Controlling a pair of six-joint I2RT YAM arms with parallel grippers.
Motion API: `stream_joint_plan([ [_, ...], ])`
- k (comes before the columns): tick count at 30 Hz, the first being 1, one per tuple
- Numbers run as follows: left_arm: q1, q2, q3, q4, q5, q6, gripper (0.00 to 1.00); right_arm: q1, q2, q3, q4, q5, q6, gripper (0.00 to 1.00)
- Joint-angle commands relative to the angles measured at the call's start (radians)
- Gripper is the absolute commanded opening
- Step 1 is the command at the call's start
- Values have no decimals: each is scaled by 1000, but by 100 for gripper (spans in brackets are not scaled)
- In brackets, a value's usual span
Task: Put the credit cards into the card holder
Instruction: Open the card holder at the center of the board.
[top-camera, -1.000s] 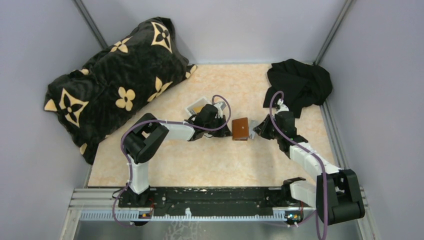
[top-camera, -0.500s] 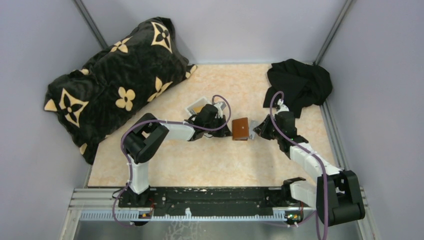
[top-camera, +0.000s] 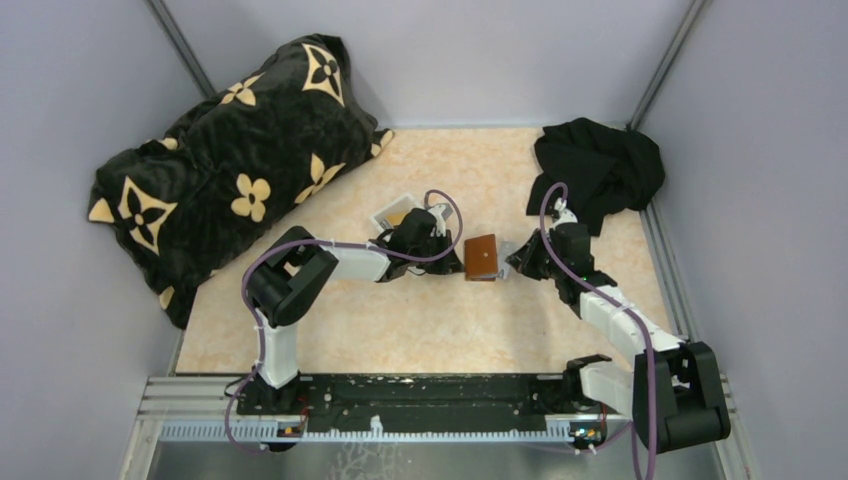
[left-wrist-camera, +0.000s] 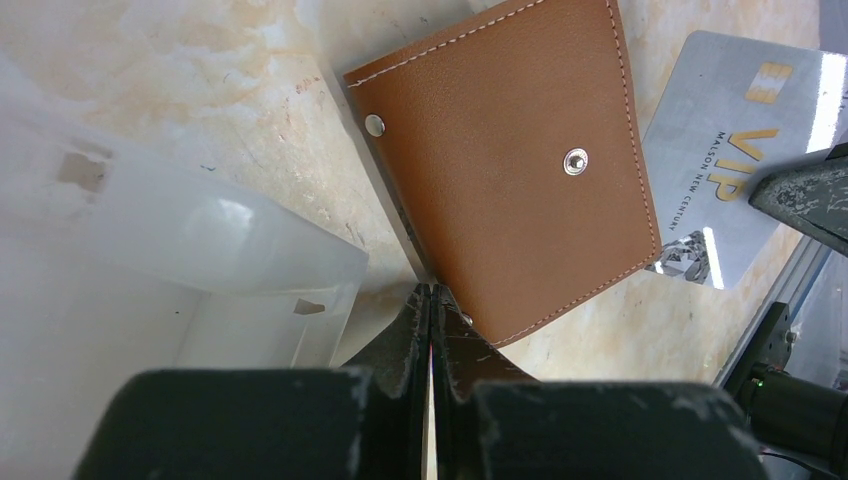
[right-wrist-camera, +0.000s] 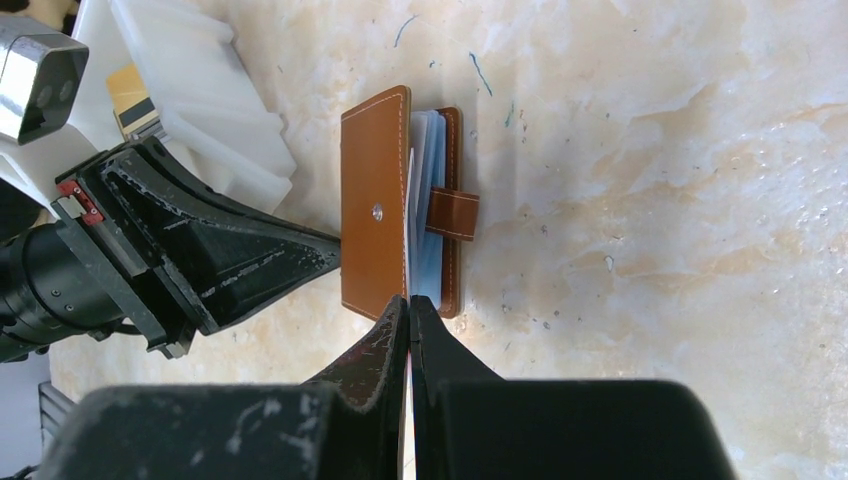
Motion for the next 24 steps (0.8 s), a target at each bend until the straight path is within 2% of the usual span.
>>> stream_joint_plan([
  [1, -10, 34, 12, -28, -2, 10, 3, -7, -25, 46, 61, -38, 3, 0],
  [24, -9, 78, 26, 2, 44, 34, 4, -5, 123, 30, 234, -146, 26, 0],
])
